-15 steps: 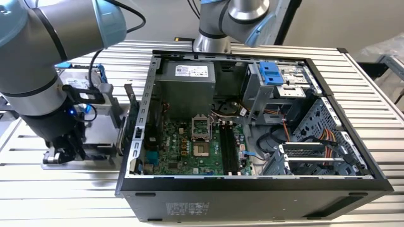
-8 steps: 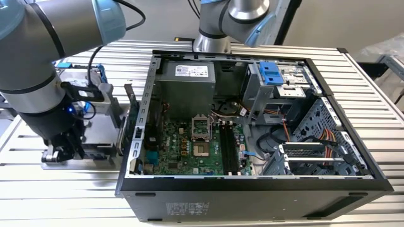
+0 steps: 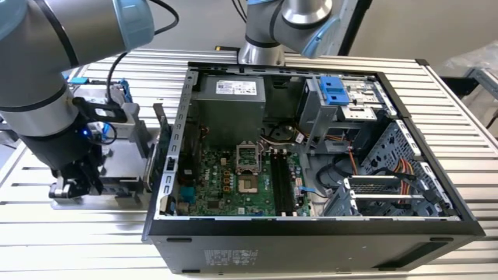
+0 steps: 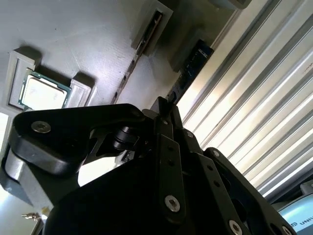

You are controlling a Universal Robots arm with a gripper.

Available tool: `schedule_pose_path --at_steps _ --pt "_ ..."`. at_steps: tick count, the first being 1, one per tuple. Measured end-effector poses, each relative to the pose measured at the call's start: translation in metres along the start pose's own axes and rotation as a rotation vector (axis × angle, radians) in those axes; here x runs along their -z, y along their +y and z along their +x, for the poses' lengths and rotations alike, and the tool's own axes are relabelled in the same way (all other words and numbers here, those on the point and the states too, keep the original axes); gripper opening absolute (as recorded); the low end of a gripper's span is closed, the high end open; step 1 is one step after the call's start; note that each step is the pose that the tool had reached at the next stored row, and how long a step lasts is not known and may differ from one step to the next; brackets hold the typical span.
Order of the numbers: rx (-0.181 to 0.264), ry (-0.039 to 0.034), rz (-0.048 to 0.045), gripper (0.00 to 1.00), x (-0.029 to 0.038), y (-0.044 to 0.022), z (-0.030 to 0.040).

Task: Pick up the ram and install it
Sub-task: 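Pick up the ram and move it above insertion slot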

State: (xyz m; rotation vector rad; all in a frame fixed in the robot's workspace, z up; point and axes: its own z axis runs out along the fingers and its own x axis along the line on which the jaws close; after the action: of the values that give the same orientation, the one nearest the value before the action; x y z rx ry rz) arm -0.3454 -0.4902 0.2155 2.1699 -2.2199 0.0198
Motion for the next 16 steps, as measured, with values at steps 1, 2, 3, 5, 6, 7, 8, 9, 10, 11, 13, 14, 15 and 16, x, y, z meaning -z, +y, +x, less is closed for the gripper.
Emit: schedule_pose_path --at_steps 1,2,3,5,6,7,8,9,10,11,13,14,15,16 --pt "0.000 0.0000 0.0000 0.00 0.0008 0.0000 0.0000" --pt "0.000 0.0001 -0.0001 0.00 0.0016 0.0001 0.0001" --pt "0.000 -0.0001 0.0000 0.00 0.0023 0.0000 0.0001" --pt "0.000 0.0000 0.0000 0.00 0.0039 0.0001 0.0001" --pt "0.000 0.0000 0.0000 0.00 0.0046 0.0001 0.0002" --pt "0.000 0.0000 0.0000 0.00 0.0055 0.0001 0.0002" --pt "0.000 0.0000 0.0000 0.00 0.0065 0.0001 0.0002" --pt "0.000 0.0000 0.0000 0.00 0.0073 0.0001 0.0003" --pt "0.000 0.0000 0.0000 0.00 0.0083 0.0002 0.0003" --pt "0.000 0.0001 0.0000 0.00 0.0093 0.0002 0.0003" --pt "0.000 0.0000 0.0000 0.00 0.0113 0.0002 0.0004" --pt "0.000 0.0000 0.0000 0.00 0.0125 0.0002 0.0004" --pt "0.000 0.0000 0.0000 0.00 0.0135 0.0002 0.0005" --pt "0.000 0.0000 0.0000 0.00 0.0145 0.0003 0.0005"
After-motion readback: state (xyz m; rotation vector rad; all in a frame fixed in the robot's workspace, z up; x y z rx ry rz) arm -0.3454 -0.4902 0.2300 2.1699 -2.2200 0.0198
